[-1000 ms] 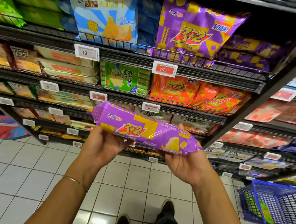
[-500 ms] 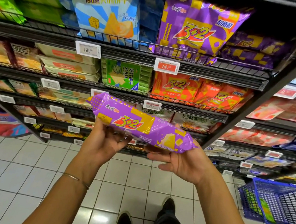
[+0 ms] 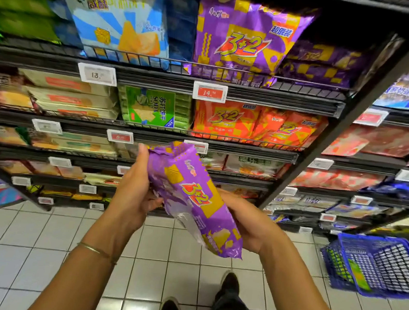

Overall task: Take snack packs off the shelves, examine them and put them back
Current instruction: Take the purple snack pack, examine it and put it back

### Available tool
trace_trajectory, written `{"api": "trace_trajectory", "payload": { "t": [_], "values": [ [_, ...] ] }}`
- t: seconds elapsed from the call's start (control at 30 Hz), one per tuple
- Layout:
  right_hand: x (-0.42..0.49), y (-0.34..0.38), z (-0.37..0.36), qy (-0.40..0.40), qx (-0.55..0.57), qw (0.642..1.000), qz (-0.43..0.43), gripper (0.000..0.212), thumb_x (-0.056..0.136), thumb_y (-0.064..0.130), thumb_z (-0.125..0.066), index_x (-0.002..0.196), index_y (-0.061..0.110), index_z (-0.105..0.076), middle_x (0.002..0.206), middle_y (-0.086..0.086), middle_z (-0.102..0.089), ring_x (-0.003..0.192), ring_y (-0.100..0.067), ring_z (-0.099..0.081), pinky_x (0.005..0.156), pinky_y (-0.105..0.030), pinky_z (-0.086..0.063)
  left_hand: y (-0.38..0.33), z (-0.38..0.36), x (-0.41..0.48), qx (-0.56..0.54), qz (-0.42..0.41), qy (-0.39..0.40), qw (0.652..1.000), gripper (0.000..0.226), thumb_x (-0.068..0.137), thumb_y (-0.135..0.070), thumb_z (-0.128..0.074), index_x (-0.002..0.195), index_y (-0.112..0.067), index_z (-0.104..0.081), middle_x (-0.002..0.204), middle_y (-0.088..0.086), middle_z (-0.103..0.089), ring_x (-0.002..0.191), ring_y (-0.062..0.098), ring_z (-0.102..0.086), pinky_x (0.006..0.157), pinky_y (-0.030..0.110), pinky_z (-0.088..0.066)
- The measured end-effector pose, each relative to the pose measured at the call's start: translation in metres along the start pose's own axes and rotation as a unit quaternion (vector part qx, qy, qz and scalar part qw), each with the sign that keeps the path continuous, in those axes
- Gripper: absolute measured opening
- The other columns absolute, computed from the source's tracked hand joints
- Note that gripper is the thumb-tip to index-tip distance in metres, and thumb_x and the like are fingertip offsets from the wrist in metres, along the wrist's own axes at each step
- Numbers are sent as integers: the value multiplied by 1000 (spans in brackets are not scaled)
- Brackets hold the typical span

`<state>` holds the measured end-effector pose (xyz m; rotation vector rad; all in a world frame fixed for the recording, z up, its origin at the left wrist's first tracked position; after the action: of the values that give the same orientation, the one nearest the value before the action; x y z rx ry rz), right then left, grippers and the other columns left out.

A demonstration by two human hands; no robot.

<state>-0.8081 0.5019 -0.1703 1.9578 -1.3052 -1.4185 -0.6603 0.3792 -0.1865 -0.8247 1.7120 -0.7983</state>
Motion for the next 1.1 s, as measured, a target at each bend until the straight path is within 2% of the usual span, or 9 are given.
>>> {"api": "trace_trajectory", "payload": {
  "t": [0.1, 0.17, 0.3, 0.43, 0.57, 0.67, 0.83, 0.97, 1.1],
  "values": [
    [0, -12, 4, -8, 56, 998, -17, 27, 94, 40, -65, 101, 21, -83, 108, -7, -79, 90, -19, -77, 80, -31, -61, -12, -4, -6, 45, -32, 1, 998, 84, 77, -95, -38, 123, -33, -71, 106, 0, -81, 100, 23, -77, 87, 46, -63],
    [-1, -14, 4, -15, 71, 997, -17, 29, 91, 43, -68, 100, 20, -83, 106, -6, -80, 90, -19, -77, 80, -31, -62, -12, -7, -9, 56, -44, 22, 997, 97, 68, -101, -36, 128, -32, -69, 115, 4, -79, 105, 27, -75, 92, 50, -60],
    [-1, -19, -1, -5, 79, 996, -29, 27, 85, 45, -72, 92, 21, -84, 100, -5, -80, 87, -19, -77, 81, -32, -62, 4, -9, -11, 65, -41, 70, 995, 97, 68, -84, -45, 137, -19, -64, 127, 11, -75, 121, 35, -69, 102, 58, -55],
    [-2, -28, -6, -2, 55, 997, -52, 43, 82, 56, -67, 100, 18, -78, 102, -6, -79, 87, -22, -77, 76, -35, -64, 24, -4, -14, 9, -7, 66, 998, 87, 70, -77, -51, 136, -22, -66, 131, 9, -73, 113, 25, -74, 86, 44, -64],
    [2, -22, 0, -44, -38, 998, -9, 62, 87, 69, -56, 123, 20, -71, 121, -8, -76, 114, -30, -72, 106, -49, -53, 48, 9, -15, -7, 46, 15, 999, 98, 55, -90, -54, 128, -27, -72, 120, 7, -78, 107, 30, -76, 99, 58, -57],
    [4, -12, 9, -53, -24, 998, 21, 77, 82, 74, -63, 132, 16, -67, 125, -14, -73, 117, -33, -70, 106, -50, -54, 62, 14, -18, -17, 91, 16, 996, 95, 59, -88, -58, 130, -25, -72, 121, 11, -77, 110, 34, -75, 98, 62, -56],
    [4, 6, 17, -85, -97, 989, 77, 71, 75, 59, -85, 130, 20, -62, 114, -6, -78, 102, -27, -77, 89, -45, -61, 59, 7, -21, -6, 108, 56, 993, 71, 76, -69, -67, 125, -18, -72, 116, 14, -78, 103, 34, -77, 87, 51, -63],
    [2, 17, 20, -76, 10, 993, 89, 48, 85, 41, -78, 125, 16, -68, 116, -13, -77, 97, -28, -77, 75, -38, -63, 34, -2, -22, -78, 45, 144, 986, 56, 88, -31, -76, 138, -11, -61, 131, 22, -70, 102, 35, -76, 82, 49, -63],
    [0, 23, 17, -51, 56, 993, 90, 42, 82, 37, -77, 118, 17, -72, 116, -15, -77, 94, -28, -78, 77, -42, -64, 28, -8, -26, -95, 40, 196, 975, 61, 84, -31, -81, 139, -17, -60, 132, 18, -70, 106, 34, -75, 84, 51, -62]
  ]
}}
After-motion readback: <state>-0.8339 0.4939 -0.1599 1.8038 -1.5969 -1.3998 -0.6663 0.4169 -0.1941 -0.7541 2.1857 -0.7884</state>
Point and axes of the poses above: each hand's wrist, its own x-axis towards the middle knuckle, its own z-axis out of the back of the hand, y = z × x, the point moved 10 cm from there along x, towards the middle knuckle
